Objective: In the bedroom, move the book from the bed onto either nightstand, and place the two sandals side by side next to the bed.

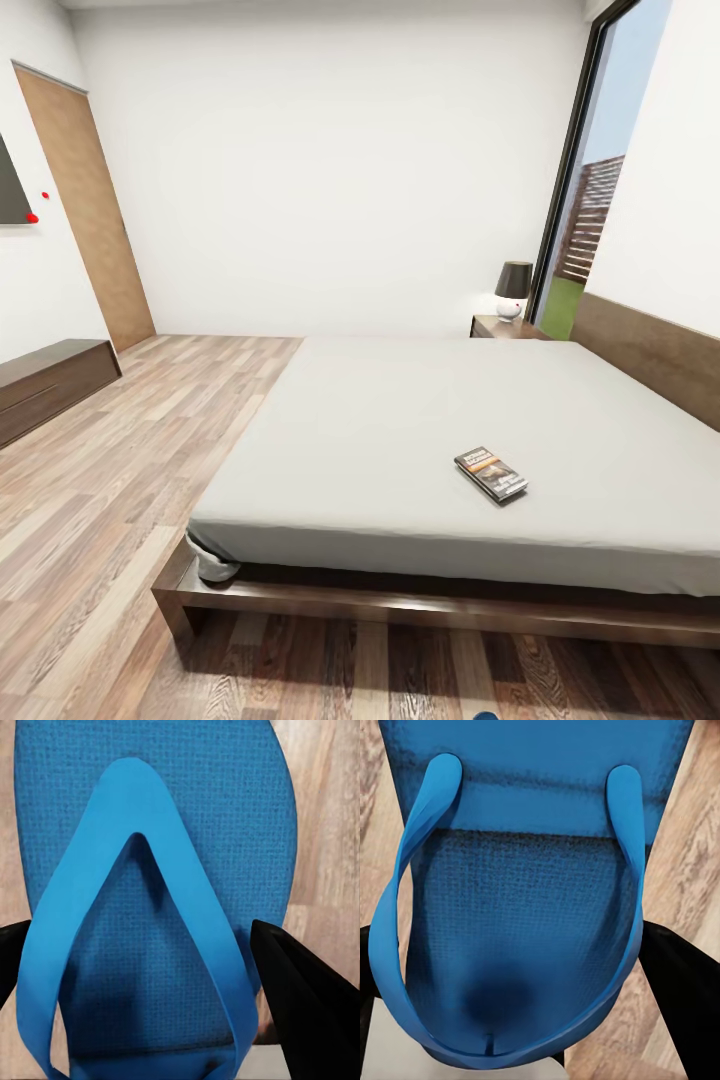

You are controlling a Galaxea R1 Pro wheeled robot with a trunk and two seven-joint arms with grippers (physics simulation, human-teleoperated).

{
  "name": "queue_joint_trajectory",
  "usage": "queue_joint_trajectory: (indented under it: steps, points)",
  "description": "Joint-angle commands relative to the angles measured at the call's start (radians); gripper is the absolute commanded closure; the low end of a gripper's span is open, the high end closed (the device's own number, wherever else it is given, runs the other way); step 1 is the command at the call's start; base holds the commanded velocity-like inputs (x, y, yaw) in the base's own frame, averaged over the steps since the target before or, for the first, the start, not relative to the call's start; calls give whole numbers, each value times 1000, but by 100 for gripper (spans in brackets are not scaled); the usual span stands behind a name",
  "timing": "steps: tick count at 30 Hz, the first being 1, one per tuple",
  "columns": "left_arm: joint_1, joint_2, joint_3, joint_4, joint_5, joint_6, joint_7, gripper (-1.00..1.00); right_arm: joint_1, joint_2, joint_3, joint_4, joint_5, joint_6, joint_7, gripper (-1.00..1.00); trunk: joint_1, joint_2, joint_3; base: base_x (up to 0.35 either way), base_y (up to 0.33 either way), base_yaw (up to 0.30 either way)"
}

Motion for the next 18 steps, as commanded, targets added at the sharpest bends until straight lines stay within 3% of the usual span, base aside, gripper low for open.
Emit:
queue_joint_trajectory:
  steps: [1, 4, 12, 15, 18]
  points:
    - [0, 0, 3, -3, -6, 6, 17, 100, 0, 0, 2, -3, 7, 5, 3, 100, 0, 0, -1, 0, 0, 0]
    - [0, 1, 3, -3, -5, 6, 94, 100, 0, -1, 2, -3, 7, 5, 3, 100, 0, 0, -1, 0, 0, 0]
    - [-1, 7, 5, -4, -5, 5, 199, 100, 0, -2, 2, -3, 7, 5, 3, 100, 0, 0, -1, 0, 0, 0]
    - [-1, 9, 6, -5, -4, 5, 280, 100, 0, 0, 3, -3, 8, 6, -1, 100, 0, 0, -1, 0, 0, 0]
    - [-2, 18, 7, -7, -1, 0, 413, 100, 0, 1, 3, -4, 8, 6, -4, 100, 0, 0, -1, 0, 0, 0]
